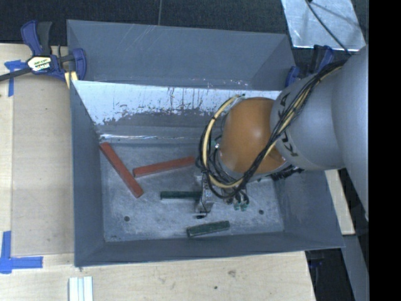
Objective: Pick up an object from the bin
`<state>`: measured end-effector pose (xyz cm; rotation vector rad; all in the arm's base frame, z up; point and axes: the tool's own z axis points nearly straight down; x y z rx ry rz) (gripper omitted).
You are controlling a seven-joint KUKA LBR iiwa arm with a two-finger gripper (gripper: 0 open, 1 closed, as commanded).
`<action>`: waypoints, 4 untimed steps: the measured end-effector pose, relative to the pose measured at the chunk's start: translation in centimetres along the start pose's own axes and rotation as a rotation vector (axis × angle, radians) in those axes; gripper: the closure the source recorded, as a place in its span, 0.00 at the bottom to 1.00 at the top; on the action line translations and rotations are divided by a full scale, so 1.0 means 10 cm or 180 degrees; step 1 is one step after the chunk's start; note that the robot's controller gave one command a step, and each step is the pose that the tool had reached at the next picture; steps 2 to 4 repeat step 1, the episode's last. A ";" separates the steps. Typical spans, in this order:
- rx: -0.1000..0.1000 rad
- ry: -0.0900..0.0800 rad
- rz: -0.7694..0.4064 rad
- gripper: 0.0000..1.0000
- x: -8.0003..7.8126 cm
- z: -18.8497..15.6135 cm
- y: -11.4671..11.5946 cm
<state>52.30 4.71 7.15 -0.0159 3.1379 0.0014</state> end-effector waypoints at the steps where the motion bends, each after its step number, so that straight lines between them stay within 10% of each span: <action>1: 0.0002 -0.0025 -0.0563 1.00 0.01 -1.51 0.15; 4: 0.0002 -0.0025 -0.0563 1.00 0.01 -1.51 0.15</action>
Offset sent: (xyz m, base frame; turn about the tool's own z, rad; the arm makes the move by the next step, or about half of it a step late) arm -0.0042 0.0141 0.1469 -0.1760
